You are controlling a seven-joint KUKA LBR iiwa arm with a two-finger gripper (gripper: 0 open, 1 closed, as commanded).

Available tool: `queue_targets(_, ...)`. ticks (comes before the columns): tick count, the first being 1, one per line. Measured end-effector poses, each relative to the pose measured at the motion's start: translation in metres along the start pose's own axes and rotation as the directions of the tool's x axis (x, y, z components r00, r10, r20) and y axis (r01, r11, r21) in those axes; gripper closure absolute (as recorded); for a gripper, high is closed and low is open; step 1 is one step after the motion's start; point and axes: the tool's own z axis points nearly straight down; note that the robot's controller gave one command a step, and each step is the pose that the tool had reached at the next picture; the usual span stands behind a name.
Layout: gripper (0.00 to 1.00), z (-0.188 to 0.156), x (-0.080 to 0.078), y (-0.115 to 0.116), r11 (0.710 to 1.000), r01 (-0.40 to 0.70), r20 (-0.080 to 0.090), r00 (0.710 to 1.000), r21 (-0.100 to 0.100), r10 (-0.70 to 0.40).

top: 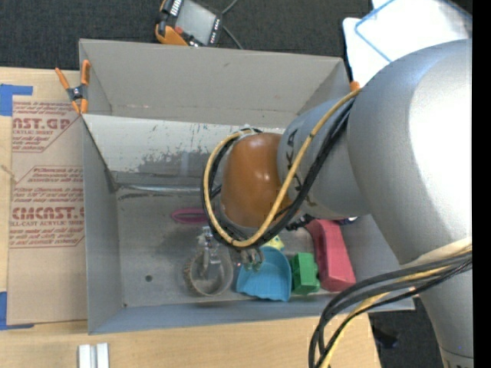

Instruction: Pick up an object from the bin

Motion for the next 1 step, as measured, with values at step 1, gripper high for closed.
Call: queue_targets(1,1.00,-0.2313,-0.0059,-0.0025,0.999,0.045,0.009,0.999,0.000,-0.045)
